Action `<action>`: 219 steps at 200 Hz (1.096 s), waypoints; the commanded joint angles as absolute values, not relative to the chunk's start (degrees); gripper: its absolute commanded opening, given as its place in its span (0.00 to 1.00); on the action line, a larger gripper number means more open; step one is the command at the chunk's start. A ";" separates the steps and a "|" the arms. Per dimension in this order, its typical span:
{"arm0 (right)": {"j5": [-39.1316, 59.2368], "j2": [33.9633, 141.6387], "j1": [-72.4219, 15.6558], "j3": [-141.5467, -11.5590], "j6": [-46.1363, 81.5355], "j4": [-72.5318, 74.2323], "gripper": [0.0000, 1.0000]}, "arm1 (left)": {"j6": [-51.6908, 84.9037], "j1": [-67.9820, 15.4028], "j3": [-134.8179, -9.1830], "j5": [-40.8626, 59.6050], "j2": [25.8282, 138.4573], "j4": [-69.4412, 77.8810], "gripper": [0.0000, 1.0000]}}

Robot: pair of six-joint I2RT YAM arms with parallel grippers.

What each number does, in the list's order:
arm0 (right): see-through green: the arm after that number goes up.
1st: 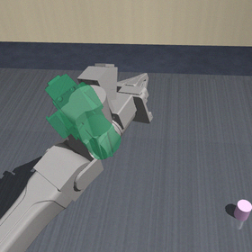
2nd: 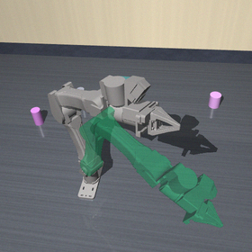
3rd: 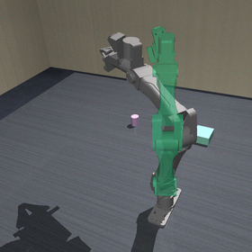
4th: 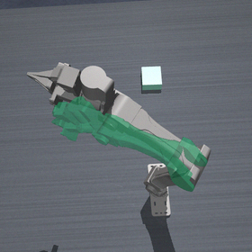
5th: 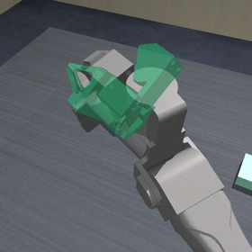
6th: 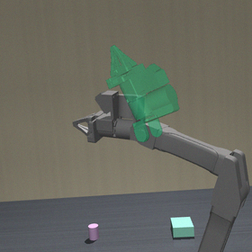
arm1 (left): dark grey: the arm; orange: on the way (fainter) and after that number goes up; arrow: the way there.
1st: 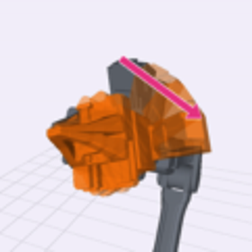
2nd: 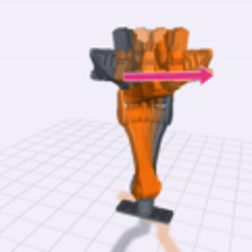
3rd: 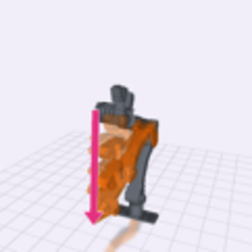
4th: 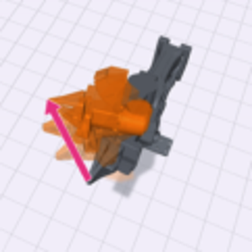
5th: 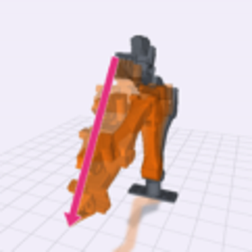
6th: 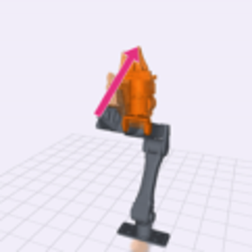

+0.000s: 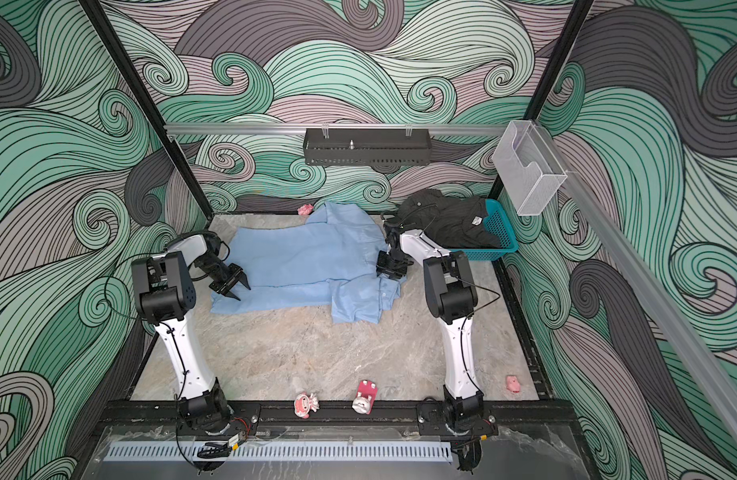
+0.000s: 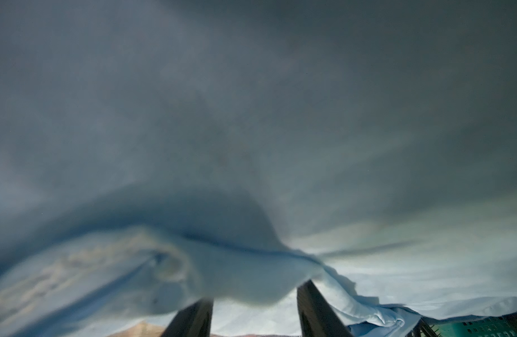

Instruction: Fold and stack the long sleeve shirts

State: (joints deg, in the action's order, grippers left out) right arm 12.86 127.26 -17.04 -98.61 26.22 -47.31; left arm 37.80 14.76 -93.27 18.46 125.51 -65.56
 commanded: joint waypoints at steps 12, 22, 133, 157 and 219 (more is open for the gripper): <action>10.60 122.81 -17.40 -88.56 25.22 -50.38 0.46 | 35.30 14.94 -88.68 14.31 125.53 -67.91 0.49; 10.53 120.72 -17.57 -85.20 25.23 -50.09 0.46 | 34.75 14.94 -86.49 13.94 124.02 -67.83 0.49; 4.47 91.54 -19.81 -75.21 24.96 -54.99 0.56 | 24.98 4.94 -81.97 13.34 96.25 -70.67 0.58; 4.37 87.24 -19.86 -73.40 25.55 -55.47 0.57 | 22.83 -4.59 -77.70 17.21 90.55 -66.05 0.56; 6.32 84.22 -19.95 -69.48 26.32 -55.72 0.57 | 29.19 -31.82 -68.91 24.16 91.86 -51.39 0.58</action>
State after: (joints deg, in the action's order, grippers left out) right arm 6.24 84.95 -19.70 -70.41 25.74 -54.02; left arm 25.69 -25.04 -70.67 20.60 89.54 -57.91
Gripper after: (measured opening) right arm 0.573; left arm 0.573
